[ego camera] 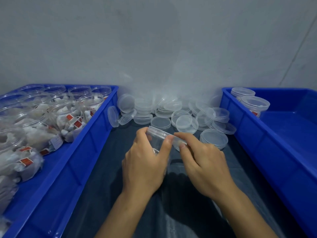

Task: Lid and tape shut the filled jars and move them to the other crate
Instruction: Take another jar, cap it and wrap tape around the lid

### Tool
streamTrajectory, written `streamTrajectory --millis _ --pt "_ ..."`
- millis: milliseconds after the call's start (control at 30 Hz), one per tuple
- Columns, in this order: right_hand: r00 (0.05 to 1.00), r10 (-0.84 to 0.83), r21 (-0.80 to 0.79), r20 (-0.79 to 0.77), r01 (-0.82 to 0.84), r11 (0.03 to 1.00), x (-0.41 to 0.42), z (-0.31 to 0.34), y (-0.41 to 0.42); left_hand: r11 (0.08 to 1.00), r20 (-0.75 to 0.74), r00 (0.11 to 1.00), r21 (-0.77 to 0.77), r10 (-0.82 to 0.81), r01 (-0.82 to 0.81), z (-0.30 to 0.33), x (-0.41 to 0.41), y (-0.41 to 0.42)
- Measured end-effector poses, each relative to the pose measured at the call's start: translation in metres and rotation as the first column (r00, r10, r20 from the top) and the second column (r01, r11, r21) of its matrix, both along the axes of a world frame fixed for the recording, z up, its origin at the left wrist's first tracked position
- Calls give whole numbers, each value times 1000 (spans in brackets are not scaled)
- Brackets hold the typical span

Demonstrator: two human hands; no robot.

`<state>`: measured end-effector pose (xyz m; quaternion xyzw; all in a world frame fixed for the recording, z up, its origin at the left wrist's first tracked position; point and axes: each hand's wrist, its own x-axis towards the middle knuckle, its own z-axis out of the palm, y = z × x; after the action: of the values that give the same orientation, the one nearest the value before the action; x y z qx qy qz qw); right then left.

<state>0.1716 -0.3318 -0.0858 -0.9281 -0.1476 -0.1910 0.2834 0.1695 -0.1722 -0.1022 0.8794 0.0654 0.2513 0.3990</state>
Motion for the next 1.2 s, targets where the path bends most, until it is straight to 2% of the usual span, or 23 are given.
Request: streamTrajectory --millis 133,300,567,867,1067,1200 --pt "998 56 -53 -42 -58 997 0 3 -3 991 4 999 -126 -35 35 -1 3 5" --pt "998 59 -28 -35 -60 998 5 3 -9 965 17 994 -238 -108 109 1 5 8" --pt "995 67 29 -80 -65 997 11 1 -17 930 4 984 -326 -178 169 2 5 12" --pt "974 103 111 -202 -81 990 13 -2 -19 865 -1 951 -415 -309 280 3 7 15" --pt "981 121 150 -153 -98 984 13 -4 -14 890 -28 945 -347 -326 296 2 6 16" --pt "985 108 158 -131 -87 984 12 -6 -14 975 6 985 -140 -173 172 2 5 11"
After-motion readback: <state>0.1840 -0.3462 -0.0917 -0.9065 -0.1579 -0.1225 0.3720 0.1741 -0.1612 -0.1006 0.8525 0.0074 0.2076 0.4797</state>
